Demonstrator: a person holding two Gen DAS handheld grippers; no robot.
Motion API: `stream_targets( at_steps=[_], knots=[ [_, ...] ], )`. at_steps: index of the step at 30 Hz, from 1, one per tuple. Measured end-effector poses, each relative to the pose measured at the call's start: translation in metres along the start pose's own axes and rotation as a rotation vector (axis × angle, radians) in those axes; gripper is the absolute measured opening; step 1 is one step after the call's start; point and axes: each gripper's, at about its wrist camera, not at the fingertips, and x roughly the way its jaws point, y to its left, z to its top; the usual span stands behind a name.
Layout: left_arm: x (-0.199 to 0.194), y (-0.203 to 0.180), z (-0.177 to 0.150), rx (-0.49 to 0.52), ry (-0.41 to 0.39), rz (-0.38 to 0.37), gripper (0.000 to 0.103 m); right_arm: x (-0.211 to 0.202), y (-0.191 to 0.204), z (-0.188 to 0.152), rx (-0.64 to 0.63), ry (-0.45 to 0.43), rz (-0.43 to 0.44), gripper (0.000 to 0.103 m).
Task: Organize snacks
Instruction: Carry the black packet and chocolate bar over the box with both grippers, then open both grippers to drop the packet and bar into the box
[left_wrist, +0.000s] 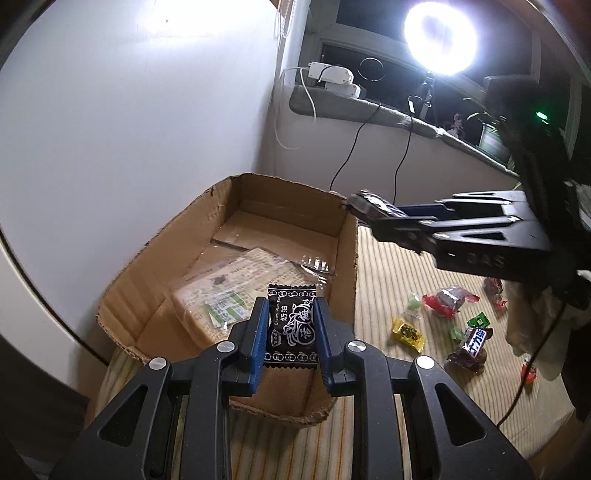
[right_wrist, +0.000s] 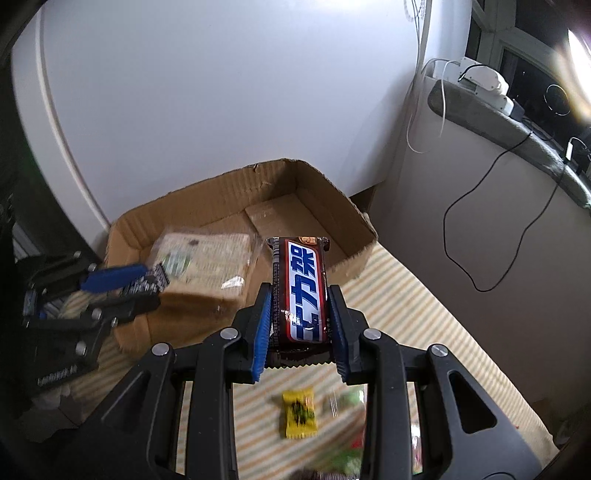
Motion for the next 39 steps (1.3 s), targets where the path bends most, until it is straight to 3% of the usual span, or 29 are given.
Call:
stream_targets(
  at_steps=[15,28,29,30,33,39],
  knots=[
    [0.014,0.006,0.002,-0.012,0.026,-0.001,0.023,0.061,0.001,0.031,0.003,0.052,0.030,0.030],
    [0.016,0.004,0.002,-0.009,0.030,0.004,0.025,0.075,0.000,0.036,0.015,0.063,0.035,0.030],
    [0.015,0.003,0.002,-0.007,0.028,0.007,0.032,0.075,0.000,0.036,0.016,0.062,0.035,0.032],
    [0.015,0.003,0.002,-0.008,0.026,0.009,0.035,0.074,0.000,0.037,0.017,0.059,0.033,0.040],
    [0.014,0.003,0.002,-0.013,0.021,0.010,0.036,0.068,-0.001,0.037,0.015,0.043,0.030,0.061],
    [0.006,-0.001,0.002,-0.011,0.007,0.005,0.036,0.049,-0.005,0.032,0.021,0.018,0.012,0.065]
  ],
)
